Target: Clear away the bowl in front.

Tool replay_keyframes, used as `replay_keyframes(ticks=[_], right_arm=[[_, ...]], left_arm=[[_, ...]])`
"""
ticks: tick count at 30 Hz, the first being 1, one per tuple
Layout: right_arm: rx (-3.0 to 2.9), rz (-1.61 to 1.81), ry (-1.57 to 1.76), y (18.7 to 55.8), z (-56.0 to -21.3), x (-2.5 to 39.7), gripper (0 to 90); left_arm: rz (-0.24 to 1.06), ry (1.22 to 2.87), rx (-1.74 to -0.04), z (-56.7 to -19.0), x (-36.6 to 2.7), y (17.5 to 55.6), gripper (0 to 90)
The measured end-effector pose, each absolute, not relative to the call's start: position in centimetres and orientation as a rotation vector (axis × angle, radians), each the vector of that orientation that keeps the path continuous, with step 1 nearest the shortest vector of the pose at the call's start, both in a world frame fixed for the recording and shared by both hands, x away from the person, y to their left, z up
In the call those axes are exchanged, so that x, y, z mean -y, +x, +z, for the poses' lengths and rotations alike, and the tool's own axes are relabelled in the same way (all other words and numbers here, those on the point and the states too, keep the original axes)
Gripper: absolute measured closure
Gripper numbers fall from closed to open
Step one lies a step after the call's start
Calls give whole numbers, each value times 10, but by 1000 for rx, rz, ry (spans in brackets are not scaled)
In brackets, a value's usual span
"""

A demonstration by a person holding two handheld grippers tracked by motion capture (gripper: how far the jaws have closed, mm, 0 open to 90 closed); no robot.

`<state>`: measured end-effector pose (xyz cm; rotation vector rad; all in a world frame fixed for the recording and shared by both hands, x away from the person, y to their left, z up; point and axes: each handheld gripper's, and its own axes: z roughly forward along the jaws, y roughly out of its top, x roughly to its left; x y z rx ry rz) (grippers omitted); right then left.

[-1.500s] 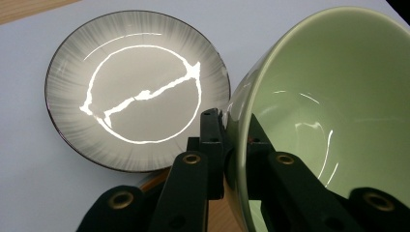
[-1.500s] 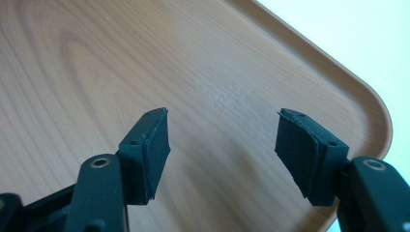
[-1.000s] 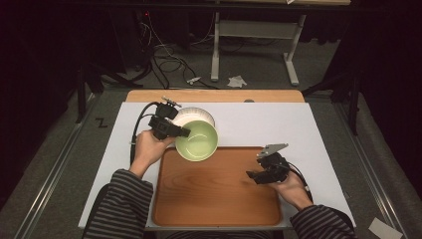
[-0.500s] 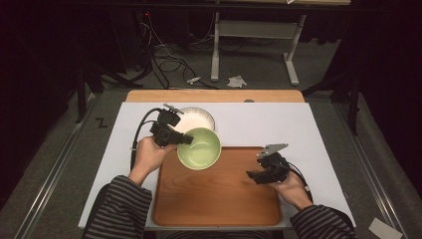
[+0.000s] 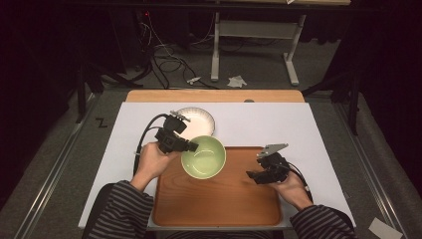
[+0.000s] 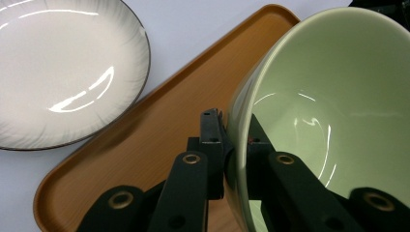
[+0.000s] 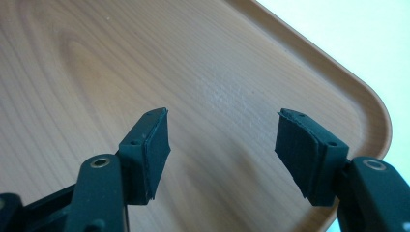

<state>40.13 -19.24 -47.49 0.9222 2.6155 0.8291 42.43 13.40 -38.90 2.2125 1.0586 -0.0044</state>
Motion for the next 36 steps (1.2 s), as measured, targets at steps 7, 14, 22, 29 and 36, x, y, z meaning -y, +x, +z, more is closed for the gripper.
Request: replay_keyframes(ticks=[7,14,22,29,36], right_arm=[[-2615,830,921,401,-475,192,379],[-2616,826,920,401,-475,193,379],[-2616,826,922,401,-475,192,379],[-2617,830,921,402,-475,193,379],[-2617,826,922,402,-475,193,379]], left_arm=[[-34,2241,-1034,-395,-126,420,839],[-57,2262,-1021,-400,-118,419,839],[-77,2272,-1019,-407,-112,419,839],[-102,2294,-1014,-413,-107,422,839],[-110,2310,-1023,-421,-101,426,839]])
